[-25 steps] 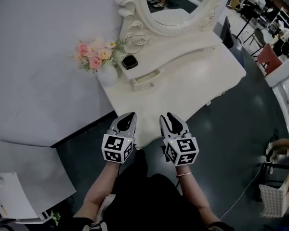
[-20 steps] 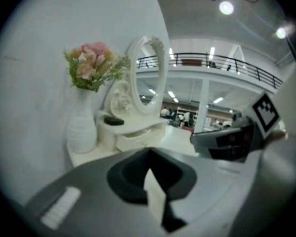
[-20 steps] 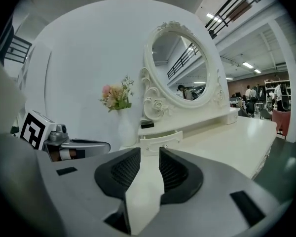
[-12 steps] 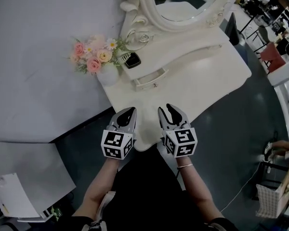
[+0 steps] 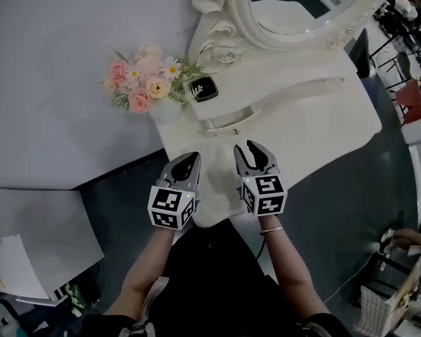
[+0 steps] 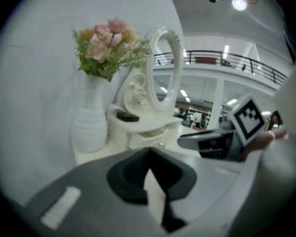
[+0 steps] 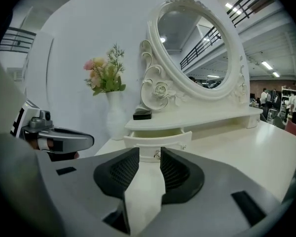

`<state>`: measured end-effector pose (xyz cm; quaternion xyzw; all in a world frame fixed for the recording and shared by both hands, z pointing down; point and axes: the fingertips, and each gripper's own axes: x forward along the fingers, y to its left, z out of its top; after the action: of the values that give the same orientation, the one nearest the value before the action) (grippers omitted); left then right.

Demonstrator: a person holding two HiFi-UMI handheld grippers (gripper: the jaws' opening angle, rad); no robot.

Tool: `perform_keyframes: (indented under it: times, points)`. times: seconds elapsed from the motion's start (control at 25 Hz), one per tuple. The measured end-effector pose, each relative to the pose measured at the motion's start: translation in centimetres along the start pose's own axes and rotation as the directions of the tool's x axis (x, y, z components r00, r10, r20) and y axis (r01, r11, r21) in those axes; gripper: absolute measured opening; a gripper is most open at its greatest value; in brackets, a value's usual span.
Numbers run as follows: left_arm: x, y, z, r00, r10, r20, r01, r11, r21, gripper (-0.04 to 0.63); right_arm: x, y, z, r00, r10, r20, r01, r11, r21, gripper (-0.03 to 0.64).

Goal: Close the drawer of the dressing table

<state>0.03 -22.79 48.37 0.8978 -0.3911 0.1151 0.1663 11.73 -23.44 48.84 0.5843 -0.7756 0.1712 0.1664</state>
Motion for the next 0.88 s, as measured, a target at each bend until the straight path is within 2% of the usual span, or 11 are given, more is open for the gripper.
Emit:
perform_keyframes:
  times: [0.56,0.88]
  points:
    - [2.5,1.1,-0.9,0.997,0.060,-0.038,-0.062,0.997,-0.046,0.005,5.5,-1.9,-1.5,0.994,0.037,-0.101,-0.040,0.999,-0.023,0.120]
    - [2.6,1.5,-1.2,0.995,0.091,-0.040,-0.093,0.993,-0.069,0.005,6.9,-2.3,-2.0,0.991,0.041,-0.128,-0.047,0.998,-0.047,0.119]
